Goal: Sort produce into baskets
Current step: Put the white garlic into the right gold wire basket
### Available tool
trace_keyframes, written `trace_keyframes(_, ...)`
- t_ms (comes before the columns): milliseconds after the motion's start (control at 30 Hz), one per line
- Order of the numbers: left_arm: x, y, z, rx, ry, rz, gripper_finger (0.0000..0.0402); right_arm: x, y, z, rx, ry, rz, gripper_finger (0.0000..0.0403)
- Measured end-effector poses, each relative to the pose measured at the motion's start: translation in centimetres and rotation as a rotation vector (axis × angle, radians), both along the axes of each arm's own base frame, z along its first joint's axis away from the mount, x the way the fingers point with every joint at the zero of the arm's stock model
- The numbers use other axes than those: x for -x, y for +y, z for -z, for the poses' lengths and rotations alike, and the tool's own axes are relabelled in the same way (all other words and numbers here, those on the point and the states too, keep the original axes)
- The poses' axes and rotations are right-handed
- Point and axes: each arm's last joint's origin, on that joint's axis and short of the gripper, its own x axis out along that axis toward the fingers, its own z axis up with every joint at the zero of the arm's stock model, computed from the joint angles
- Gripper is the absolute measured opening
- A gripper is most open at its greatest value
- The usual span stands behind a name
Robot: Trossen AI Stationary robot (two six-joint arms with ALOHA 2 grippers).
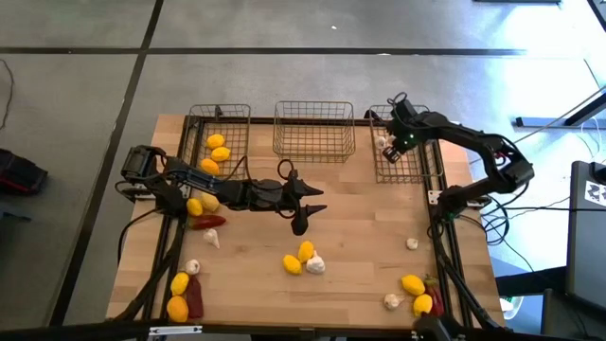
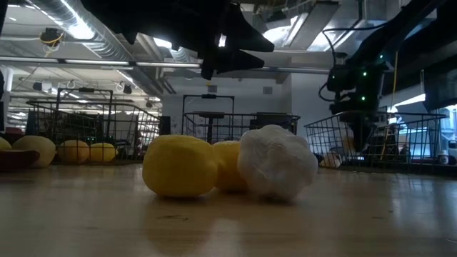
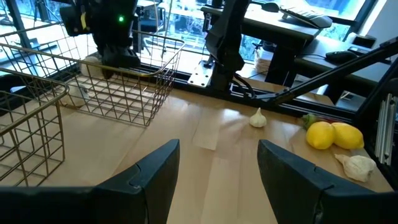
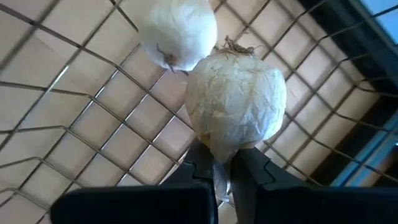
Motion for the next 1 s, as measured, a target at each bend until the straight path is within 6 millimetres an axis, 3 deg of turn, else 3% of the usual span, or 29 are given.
trace_keyframes(433, 0.0, 0.0, 0.0, -0.001, 0.001, 0.0, 0.0212, -0.5, -0.8, 2.6, -0.082, 0.059, 0.0, 0.0024)
trace_keyframes(1000, 0.0, 0.0, 0.0, -0.001, 0.0, 0.0, 0.0212, -0.6, -0.7, 3.1, -0.12, 0.057, -0.006, 0.0101)
